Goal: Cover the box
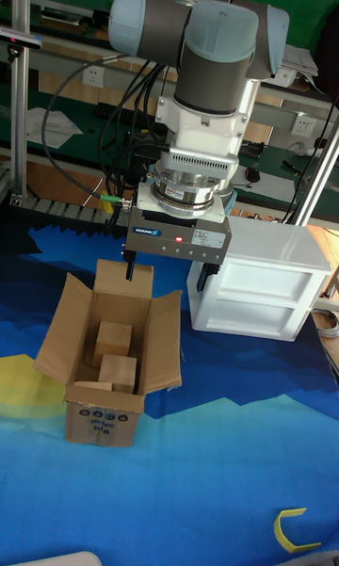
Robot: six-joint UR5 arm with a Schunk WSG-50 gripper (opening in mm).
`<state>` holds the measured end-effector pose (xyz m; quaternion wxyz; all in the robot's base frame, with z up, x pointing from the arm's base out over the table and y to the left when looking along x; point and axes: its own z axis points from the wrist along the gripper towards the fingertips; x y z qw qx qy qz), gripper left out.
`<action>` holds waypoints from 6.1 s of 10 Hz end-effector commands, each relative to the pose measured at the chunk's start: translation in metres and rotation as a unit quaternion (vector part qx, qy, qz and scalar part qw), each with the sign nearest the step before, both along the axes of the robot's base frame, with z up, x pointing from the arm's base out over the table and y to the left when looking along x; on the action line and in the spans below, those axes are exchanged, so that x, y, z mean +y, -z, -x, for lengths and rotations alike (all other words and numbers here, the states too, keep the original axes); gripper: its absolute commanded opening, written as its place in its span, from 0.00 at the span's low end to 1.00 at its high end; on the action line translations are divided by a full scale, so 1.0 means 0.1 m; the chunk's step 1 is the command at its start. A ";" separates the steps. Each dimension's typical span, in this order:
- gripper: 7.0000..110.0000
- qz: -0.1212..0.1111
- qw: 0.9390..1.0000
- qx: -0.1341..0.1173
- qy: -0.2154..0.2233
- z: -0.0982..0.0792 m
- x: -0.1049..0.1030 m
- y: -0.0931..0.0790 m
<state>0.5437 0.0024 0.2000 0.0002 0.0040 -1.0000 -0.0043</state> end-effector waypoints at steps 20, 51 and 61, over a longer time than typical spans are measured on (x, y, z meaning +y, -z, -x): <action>0.00 0.023 0.997 -0.069 -0.001 -0.32 -0.16 0.04; 0.00 -0.005 0.998 -0.051 0.044 -0.54 -0.31 0.14; 0.00 -0.030 0.995 -0.092 0.010 -1.59 -0.24 -0.11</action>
